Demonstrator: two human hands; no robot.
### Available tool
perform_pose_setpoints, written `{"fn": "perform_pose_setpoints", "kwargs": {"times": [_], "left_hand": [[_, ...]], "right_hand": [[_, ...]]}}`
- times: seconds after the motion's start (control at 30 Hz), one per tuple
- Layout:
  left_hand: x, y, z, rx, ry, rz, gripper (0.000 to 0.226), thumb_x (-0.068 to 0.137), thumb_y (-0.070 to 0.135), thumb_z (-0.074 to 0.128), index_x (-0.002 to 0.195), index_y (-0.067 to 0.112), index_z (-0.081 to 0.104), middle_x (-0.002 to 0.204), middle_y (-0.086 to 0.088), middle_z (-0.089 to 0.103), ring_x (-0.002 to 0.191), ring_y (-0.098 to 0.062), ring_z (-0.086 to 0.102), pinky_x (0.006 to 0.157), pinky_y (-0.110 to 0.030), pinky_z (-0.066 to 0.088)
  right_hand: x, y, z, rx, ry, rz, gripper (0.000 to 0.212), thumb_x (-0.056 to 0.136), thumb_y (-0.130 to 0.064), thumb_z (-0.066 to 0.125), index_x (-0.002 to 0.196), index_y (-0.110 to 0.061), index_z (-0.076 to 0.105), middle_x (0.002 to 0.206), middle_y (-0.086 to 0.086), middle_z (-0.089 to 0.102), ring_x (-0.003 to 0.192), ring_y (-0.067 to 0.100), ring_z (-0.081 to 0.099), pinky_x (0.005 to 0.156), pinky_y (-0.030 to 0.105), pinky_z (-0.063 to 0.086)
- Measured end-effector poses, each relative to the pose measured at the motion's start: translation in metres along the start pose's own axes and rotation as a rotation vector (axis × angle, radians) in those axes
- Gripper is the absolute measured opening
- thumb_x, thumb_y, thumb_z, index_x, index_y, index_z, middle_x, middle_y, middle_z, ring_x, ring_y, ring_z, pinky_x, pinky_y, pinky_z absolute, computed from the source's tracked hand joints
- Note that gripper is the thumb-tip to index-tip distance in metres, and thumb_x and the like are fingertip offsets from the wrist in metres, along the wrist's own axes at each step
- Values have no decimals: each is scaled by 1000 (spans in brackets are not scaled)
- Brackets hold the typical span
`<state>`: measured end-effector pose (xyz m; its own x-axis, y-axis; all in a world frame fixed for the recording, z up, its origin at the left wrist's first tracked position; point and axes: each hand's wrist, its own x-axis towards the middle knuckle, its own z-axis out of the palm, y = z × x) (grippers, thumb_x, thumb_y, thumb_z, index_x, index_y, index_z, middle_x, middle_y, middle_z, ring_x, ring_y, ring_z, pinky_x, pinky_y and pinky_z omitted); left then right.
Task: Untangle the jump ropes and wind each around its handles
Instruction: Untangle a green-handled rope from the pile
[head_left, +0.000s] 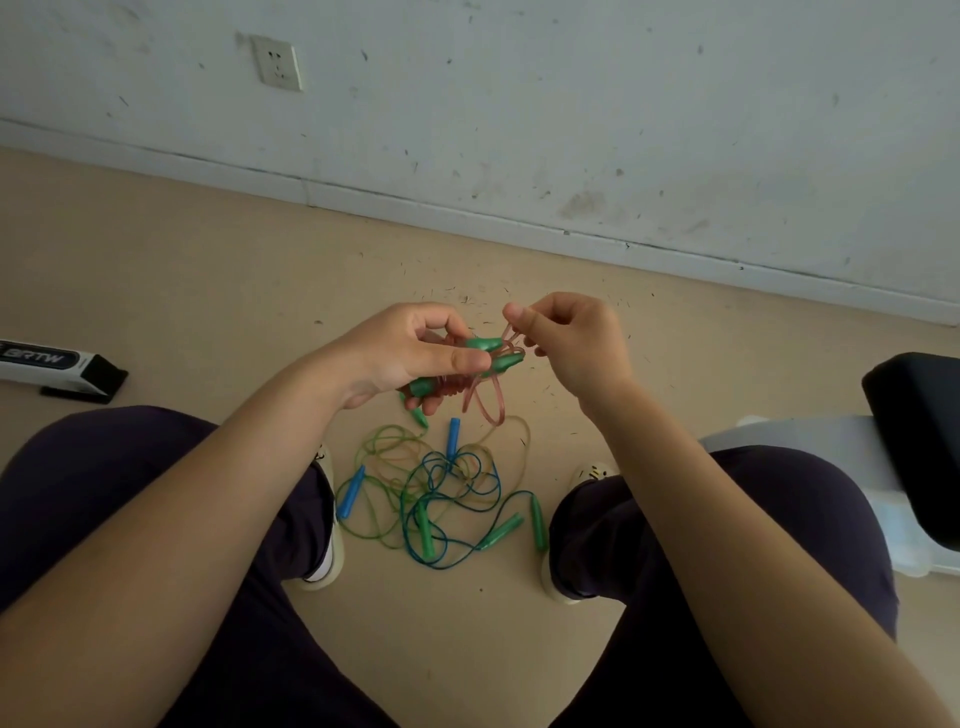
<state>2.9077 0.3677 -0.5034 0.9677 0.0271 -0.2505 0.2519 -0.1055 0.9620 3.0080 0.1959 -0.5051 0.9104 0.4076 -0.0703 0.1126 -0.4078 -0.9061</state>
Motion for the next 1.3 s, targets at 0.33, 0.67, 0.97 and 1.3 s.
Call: {"fn": "perform_pose_setpoints", "kwargs": {"times": [0.33, 0.67, 0.97, 1.3], "left_hand": [[-4, -3, 4, -23, 48, -14, 38, 66, 56, 80, 75, 23, 65, 72, -11, 70, 45, -26, 58, 40, -24, 37], [2, -4, 4, 30, 51, 15, 34, 59, 45, 90, 70, 27, 63, 79, -23, 69, 46, -27, 59, 41, -26, 40], [1, -7, 7, 207, 93, 90, 43, 59, 47, 83, 81, 18, 60, 76, -15, 71, 55, -27, 69, 44, -26, 45], [5, -5, 10, 170, 76, 63, 45, 71, 53, 79, 79, 14, 58, 73, -16, 71, 47, -25, 62, 43, -29, 42]], "right_hand": [[0, 1, 4, 502, -356, 117, 5, 86, -5, 67, 83, -3, 64, 73, 7, 68, 68, 20, 67, 74, 31, 58], [0, 2, 2, 479, -157, 121, 12, 84, -10, 73, 93, -3, 70, 70, 3, 68, 67, 16, 62, 73, 31, 53], [1, 0, -2, 552, -515, 450, 8, 91, -12, 63, 85, -14, 58, 75, 0, 67, 67, 12, 61, 70, 25, 47], [-1, -3, -2, 447, -19, 86, 27, 80, 0, 77, 83, -6, 50, 76, 20, 72, 62, 29, 70, 54, 30, 55]]}}
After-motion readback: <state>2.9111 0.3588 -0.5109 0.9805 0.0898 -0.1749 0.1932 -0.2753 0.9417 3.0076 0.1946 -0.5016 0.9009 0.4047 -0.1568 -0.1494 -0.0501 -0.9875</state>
